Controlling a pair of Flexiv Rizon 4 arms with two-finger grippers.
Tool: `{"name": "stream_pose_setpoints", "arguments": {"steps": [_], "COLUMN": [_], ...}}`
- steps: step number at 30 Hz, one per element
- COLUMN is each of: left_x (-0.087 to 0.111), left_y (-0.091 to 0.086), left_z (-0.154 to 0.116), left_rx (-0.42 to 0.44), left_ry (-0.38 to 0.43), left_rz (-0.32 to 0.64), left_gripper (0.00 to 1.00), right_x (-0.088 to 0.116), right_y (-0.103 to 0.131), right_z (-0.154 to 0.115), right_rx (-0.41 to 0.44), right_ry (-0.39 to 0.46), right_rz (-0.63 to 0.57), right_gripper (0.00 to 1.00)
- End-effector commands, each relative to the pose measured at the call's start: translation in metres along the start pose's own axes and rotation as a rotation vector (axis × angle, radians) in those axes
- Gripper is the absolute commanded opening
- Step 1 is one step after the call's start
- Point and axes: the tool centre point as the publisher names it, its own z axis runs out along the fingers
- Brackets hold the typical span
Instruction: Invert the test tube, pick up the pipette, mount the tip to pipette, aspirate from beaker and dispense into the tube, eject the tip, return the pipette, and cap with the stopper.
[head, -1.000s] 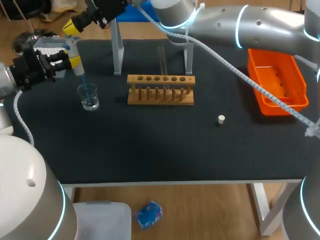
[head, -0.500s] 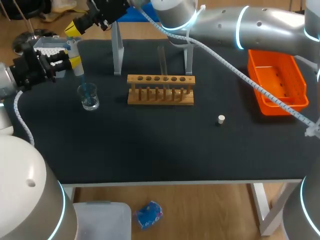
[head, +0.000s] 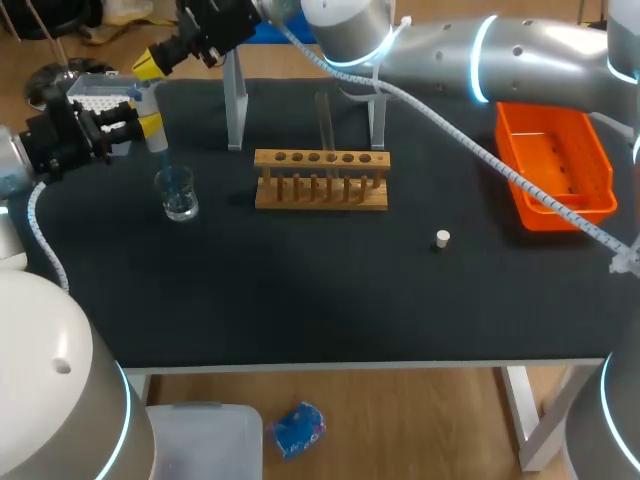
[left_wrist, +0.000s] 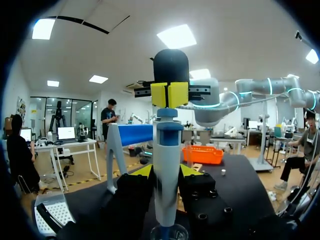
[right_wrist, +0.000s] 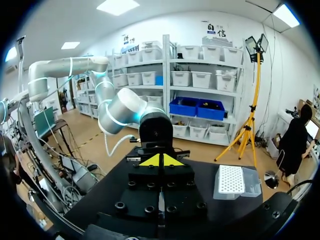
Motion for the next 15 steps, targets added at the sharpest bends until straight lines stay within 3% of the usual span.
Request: {"name": "stream_pose_setpoints", "arguments": {"steps": [1, 7, 15], "left_x": [-0.001, -0.001, -0.001], "left_y": [-0.004, -0.004, -0.004], "left_z": [0.000, 0.000, 0.000], "left_rx": [0.004, 0.004, 0.004], "left_ry": [0.000, 0.000, 0.000], "left_rz": [0.001, 0.001, 0.001], "left_gripper": [0.00, 0.00, 0.00], "right_x": [-0.002, -0.002, -0.002], "right_y": [-0.006, -0.007, 0.012], "right_z": [0.004, 0.004, -0.001], "right_rx": [0.002, 0.001, 0.010], "right_ry": [0.006, 0.005, -0.003], "right_rz": [0.003, 0.006, -0.032], "right_gripper": [0.00, 0.00, 0.00]}}
